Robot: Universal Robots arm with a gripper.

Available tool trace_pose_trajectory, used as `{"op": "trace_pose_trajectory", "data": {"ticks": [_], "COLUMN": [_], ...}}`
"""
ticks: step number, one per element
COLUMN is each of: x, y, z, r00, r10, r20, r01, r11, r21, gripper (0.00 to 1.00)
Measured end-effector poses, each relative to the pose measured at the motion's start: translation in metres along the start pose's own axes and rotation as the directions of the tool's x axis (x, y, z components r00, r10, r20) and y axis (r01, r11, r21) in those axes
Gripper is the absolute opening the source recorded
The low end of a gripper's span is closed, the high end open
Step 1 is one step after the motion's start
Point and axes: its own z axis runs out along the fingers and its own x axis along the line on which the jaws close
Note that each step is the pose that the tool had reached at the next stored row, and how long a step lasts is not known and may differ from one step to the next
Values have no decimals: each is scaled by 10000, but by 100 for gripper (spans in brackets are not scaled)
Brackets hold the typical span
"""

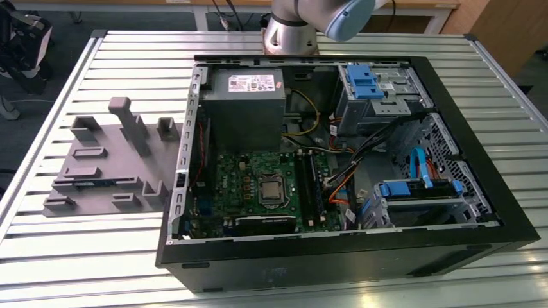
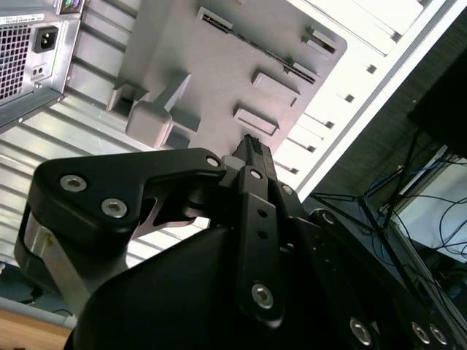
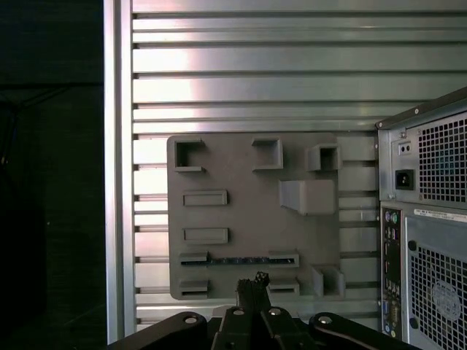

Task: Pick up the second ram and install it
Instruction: 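Pick up the second ram and move it above second insertion slot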

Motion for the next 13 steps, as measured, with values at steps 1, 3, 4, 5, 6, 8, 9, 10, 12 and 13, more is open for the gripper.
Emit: {"op": "trace_pose_trajectory", "data": {"ticks": [1, 3, 4, 5, 6, 8, 9, 10, 12, 13], "x": [0, 0, 0, 0, 0, 2, 3, 4, 7, 9], "y": [0, 0, 0, 0, 0, -1, -1, -2, -2, -2], "z": [0, 0, 0, 0, 0, 0, 0, 0, 0, 1], "r00": [10000, 10000, 10000, 10000, 10000, 9998, 9995, 9991, 9978, 9968], "r10": [-1, 0, -3, -16, -50, -195, -302, -419, -668, -793], "r20": [-1, -1, 0, 0, -2, -5, -8, -11, -17, -20], "r01": [1, 0, 3, 16, 50, 195, 302, 419, 668, 793], "r11": [10000, 10000, 10000, 10000, 10000, 9998, 9995, 9991, 9978, 9968], "r21": [0, 0, 0, 0, -1, -4, -5, -7, -12, -15], "gripper": [11, 11, 11, 11, 11, 11, 11, 11, 11, 11]}}
